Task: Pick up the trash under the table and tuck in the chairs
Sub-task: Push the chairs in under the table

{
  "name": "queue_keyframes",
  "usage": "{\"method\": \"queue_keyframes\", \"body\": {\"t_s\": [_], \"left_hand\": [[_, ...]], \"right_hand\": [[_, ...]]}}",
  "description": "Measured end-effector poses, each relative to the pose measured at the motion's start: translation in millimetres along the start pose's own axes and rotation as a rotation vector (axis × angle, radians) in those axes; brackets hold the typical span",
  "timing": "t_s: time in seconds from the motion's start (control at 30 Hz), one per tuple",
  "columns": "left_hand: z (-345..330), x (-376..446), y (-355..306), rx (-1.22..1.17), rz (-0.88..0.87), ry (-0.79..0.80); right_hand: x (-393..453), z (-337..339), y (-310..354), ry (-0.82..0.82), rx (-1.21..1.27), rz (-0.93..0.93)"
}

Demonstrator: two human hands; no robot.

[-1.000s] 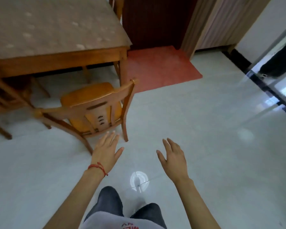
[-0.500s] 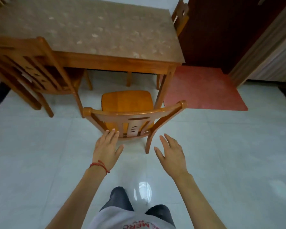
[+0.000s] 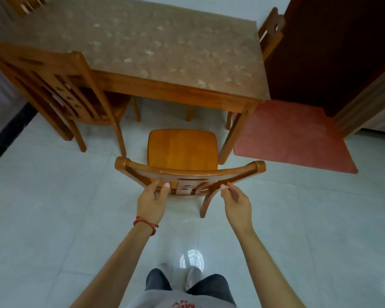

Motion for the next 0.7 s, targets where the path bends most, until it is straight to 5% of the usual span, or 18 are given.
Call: {"method": "queue_keyframes", "body": {"t_s": [0.23,0.7], "left_hand": [[-14.6,26.2,-7.0,-0.152,0.213,-0.117],[-24.3,52.1,-0.2,-0.258,0.246,-0.228]], "right_hand": [[39.3,-5.1,6.7,-0.023,0.094,-0.137],[68.2,-15.2,-1.7,-0.032,0.086,-0.124]]}}
Point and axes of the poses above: each hand's wrist, its own x-axis towards the middle knuckle, its own z-axis out of the back of the hand, y = z × x, the point moved 3 cm from there along x, towards the middle knuckle, and after that the axes turned 1 degree about y, right-handed, at the moved point
